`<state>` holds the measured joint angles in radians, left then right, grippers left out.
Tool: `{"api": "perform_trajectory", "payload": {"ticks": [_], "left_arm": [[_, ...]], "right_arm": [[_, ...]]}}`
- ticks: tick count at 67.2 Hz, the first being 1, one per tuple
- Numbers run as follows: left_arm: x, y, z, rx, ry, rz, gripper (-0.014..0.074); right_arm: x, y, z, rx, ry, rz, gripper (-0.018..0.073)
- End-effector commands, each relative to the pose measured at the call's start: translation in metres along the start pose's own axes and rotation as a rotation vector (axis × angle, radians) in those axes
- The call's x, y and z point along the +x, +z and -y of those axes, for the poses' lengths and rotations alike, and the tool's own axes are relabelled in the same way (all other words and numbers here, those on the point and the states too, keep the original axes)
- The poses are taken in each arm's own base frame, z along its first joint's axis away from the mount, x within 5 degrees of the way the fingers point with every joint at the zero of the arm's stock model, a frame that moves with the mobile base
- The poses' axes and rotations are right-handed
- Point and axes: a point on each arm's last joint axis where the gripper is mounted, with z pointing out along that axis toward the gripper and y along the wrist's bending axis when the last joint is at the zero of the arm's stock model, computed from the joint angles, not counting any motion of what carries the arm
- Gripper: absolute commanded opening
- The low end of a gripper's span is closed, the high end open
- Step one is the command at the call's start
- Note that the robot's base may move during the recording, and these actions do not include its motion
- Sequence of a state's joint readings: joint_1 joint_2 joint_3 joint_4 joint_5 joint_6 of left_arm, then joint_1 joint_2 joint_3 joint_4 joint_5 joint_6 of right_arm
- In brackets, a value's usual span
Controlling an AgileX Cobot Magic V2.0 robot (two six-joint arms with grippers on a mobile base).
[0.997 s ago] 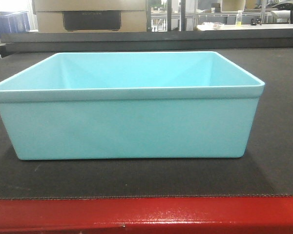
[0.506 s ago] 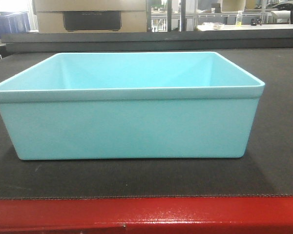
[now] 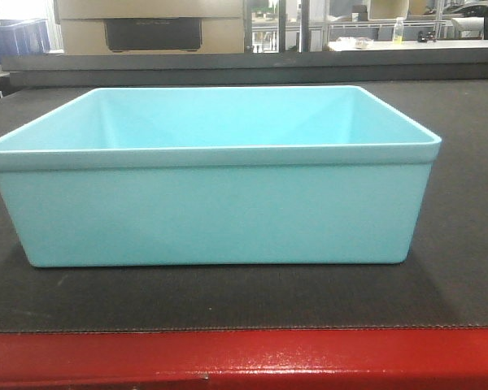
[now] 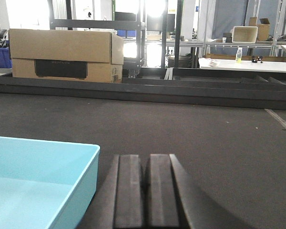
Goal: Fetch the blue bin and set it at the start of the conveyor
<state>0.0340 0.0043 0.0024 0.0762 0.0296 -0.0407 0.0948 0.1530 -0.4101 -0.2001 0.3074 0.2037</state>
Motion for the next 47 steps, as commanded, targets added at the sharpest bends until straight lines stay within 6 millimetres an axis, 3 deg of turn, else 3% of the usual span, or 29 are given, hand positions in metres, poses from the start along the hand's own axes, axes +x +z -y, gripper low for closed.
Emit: {"api": "perform_trajectory", "payload": {"ticks": [1,47], "left_arm": [[-0.0026,-0.0005,-0.0001,-0.003,-0.001,0.024,-0.0111],[-0.0026,-0.0005,-0.0001,-0.003,-0.001,0.024,-0.0111]], "right_arm": [[-0.0025,-0.0008,0.0001,0.003,-0.020,0.029,-0.0162],[0.0015,0.0004,-0.0013,0.017,-0.020,0.017,-0.0162]]}}
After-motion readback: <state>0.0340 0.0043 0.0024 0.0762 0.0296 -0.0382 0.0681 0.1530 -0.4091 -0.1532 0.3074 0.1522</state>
